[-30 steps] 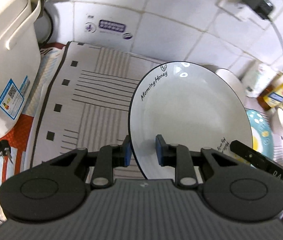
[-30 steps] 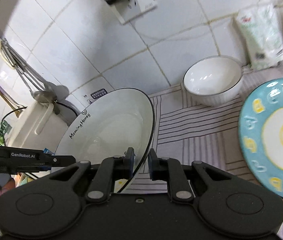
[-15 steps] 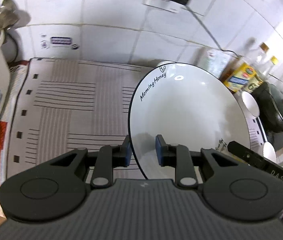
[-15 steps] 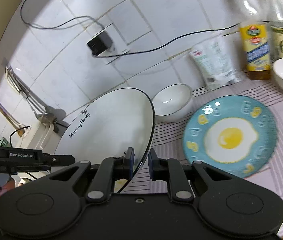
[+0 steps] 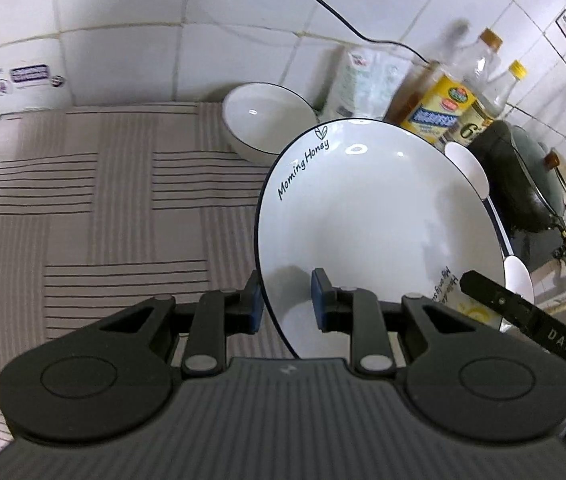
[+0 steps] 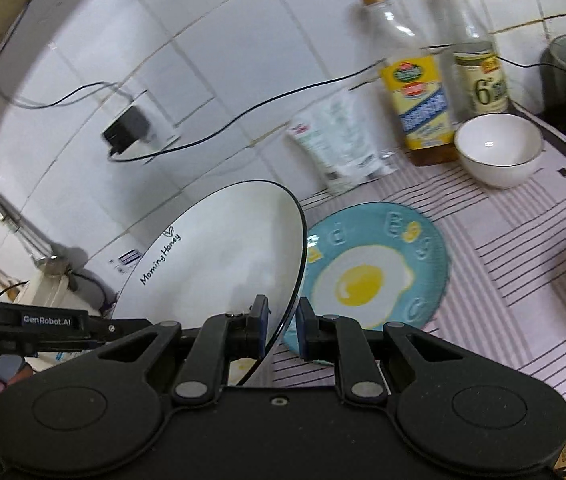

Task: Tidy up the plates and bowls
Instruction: 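Lower the white plate onto the egg plate stack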

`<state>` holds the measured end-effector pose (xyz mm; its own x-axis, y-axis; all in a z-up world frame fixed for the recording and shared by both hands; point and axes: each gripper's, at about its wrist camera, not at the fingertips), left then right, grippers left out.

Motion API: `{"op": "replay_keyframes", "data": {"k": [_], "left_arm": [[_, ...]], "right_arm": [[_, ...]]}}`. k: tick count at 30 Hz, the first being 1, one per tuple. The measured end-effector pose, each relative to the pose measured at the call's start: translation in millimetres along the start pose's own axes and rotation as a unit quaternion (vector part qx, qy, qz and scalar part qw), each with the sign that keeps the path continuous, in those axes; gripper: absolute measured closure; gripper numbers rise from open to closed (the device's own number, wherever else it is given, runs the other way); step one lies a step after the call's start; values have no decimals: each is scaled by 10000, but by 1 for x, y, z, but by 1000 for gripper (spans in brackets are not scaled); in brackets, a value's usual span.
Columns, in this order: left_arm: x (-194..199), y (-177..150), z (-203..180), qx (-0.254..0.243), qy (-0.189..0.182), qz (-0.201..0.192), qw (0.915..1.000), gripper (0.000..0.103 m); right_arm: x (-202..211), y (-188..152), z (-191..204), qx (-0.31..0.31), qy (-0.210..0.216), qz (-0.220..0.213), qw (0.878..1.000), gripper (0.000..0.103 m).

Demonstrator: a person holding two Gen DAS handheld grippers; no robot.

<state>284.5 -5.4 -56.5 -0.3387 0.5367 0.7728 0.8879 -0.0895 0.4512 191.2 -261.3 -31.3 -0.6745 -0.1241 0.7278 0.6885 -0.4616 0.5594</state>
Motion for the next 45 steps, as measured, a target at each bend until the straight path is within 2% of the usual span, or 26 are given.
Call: {"op": "replay_keyframes", "data": {"k": [5, 15, 23, 31, 38, 42, 45], "left_arm": [[-28, 6, -6, 128, -112, 100, 9998, 80], [-85, 14, -11, 375, -65, 308, 9988, 81], [-117, 18, -11, 548, -46, 512, 9972, 81], [-134, 18, -9, 557, 107, 662, 9962, 80], [-142, 17, -3, 673, 112, 760, 9948, 81], [-143, 17, -6, 611, 168, 735, 9953, 81], [-143, 17, -5, 665, 168, 706, 9951, 81]], "right_arm": [[-7, 7, -20, -30, -147, 62, 9999, 84], [-41, 18, -58, -140, -266, 338, 9990, 84], [-64, 27, -79, -155, -429, 614, 9971, 84], [-77, 25, -83, -143, -594, 753, 9953, 84], [-82, 25, -71, 202, -929, 739, 9927, 84], [-84, 26, -63, 388, -1122, 739, 9902, 80], [-86, 24, -52, 775, -1326, 706, 9856, 76]]}}
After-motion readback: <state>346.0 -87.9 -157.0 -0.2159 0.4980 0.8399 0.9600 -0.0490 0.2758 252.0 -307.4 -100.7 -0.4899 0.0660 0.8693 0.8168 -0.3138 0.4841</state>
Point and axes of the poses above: each gripper's, at about its wrist camera, not at the fingertips, and x roughly against the way its jaws point, z to its left, y to its top, and after that the axes turned 8 degrees about -y, right-handed
